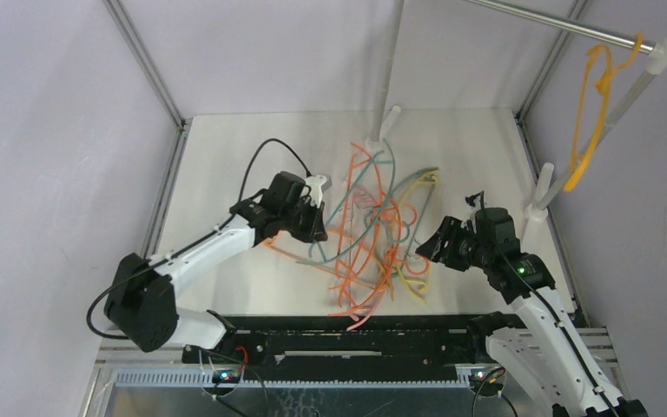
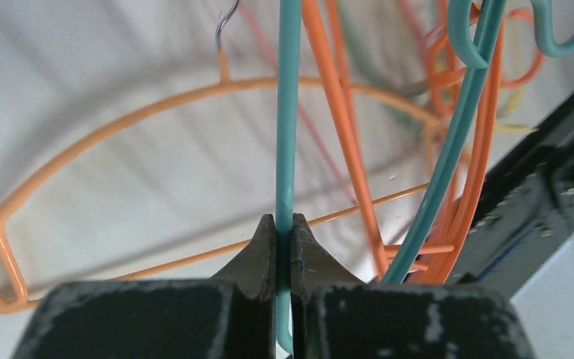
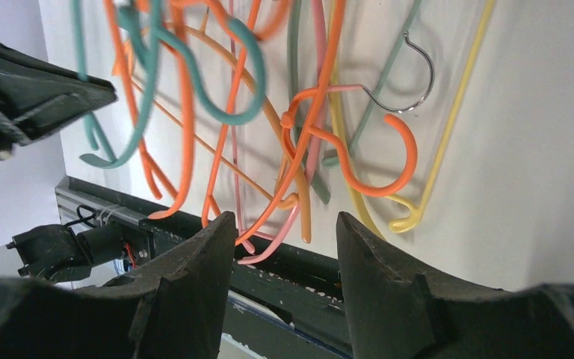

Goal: Organize the hangers

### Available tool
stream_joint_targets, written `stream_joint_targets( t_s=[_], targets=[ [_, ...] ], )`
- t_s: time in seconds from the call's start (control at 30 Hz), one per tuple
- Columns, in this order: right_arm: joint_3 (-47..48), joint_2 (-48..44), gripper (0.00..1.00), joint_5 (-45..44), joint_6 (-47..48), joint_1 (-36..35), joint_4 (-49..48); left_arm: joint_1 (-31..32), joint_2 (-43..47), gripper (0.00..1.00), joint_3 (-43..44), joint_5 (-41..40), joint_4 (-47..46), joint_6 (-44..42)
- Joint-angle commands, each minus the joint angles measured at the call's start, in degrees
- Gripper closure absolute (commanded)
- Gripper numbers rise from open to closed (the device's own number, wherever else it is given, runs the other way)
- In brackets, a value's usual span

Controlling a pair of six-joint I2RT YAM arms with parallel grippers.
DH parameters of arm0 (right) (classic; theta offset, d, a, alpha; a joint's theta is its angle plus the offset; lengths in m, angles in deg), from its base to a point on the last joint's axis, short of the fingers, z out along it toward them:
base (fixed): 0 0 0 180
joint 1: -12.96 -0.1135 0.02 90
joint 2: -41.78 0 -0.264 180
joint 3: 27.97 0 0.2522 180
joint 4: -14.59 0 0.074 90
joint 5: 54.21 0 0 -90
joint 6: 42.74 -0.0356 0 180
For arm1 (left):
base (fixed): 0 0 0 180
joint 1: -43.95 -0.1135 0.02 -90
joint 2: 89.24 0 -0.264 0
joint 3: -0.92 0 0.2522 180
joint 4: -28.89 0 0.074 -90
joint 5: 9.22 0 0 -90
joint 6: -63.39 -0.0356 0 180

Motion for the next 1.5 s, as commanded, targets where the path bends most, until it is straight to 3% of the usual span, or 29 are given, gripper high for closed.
stream_joint_targets(
  t_s=[0.0, 0.17, 0.27, 0.47, 0.6, 0.87, 1.47],
  targets=[
    [0.5, -0.4, 0.4, 0.0, -0.9, -1.9, -3.8, -0.2, 5.3, 1.0, 6.7, 5.6, -2.3, 6.2],
    [0.6, 0.0, 0.4, -2.5, -2.1, -4.8, -4.4, -0.4, 4.2, 1.0, 6.1, 10.3, -3.0, 8.6],
    [0.6, 0.7, 0.4, -3.9, -2.9, -6.4, -5.1, -0.7, 1.0, 1.0, 1.9, 7.4, -3.9, 10.4],
    [0.7, 1.2, 0.4, -6.0, -4.4, -8.9, -5.5, -0.1, -7.2, 1.0, 3.5, 0.6, 5.5, 8.1],
    [1.4, 1.7, 0.4, -6.7, -4.6, -9.9, -5.2, -2.3, -4.1, 1.0, 1.8, 9.1, -2.8, 13.1],
    [2.6, 2.0, 0.4, -7.3, -4.8, -11.8, -6.2, -2.8, -2.3, 1.0, 6.5, 15.6, -8.1, 20.7],
    [3.0, 0.8, 0.39, -7.1, -6.2, -13.4, -17.3, -3.7, 4.3, 1.0, 7.6, 15.3, -7.9, 23.8]
  ],
)
